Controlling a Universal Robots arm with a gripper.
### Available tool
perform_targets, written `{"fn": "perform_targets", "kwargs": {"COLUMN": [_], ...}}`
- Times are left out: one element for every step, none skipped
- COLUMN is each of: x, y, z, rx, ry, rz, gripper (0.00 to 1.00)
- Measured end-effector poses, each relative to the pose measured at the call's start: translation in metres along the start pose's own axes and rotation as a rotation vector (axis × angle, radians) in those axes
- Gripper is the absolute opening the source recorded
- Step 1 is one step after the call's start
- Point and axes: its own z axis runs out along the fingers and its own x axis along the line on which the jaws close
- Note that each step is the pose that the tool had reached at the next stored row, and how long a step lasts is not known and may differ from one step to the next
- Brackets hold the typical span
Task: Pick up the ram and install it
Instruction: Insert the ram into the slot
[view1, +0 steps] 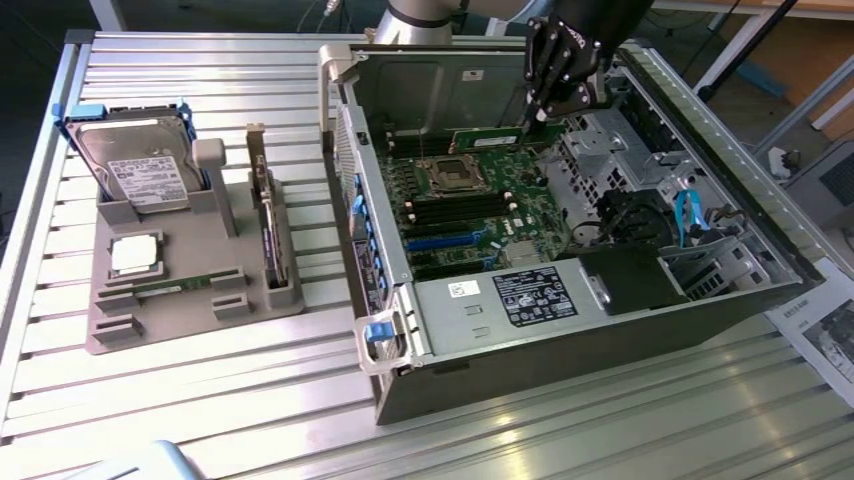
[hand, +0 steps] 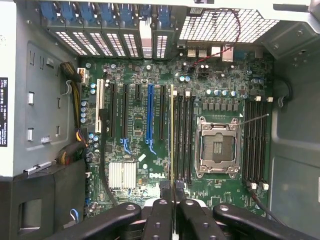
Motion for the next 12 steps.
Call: {"fn": "perform_targets", "kwargs": {"x": [0.0000, -0.0003, -0.0012, -0.0033, -0.0046, -0.0060, -0.0076, -0.0090, -0.0095, -0.0095, -0.0095, -0.0095], "y": [0.0000, -0.0001, 0.0000, -0.0001, -0.0002, -0.0002, -0.0003, -0.0004, -0.0004, -0.0004, -0.0004, -0.0003], "z": [0.0000, 0.0001, 0.0003, 0.0006, 0.0008, 0.0012, 0.0016, 0.0020, 0.0020, 0.0021, 0.0020, 0.0020], "rx": [0.0000, 0.0001, 0.0000, 0.0000, 0.0000, 0.0000, 0.0001, 0.0000, 0.0000, 0.0000, 0.0000, 0.0000], "ry": [0.0000, -0.0002, -0.0002, 0.0000, -0.0002, -0.0006, -0.0007, -0.0007, -0.0007, -0.0008, -0.0007, -0.0008], "rz": [0.000, 0.000, 0.000, 0.000, 0.000, 0.000, 0.000, 0.000, 0.000, 0.000, 0.000, 0.000], "gripper": [0.12, 0.12, 0.12, 0.12, 0.12, 0.12, 0.12, 0.12, 0.12, 0.12, 0.12, 0.12]}}
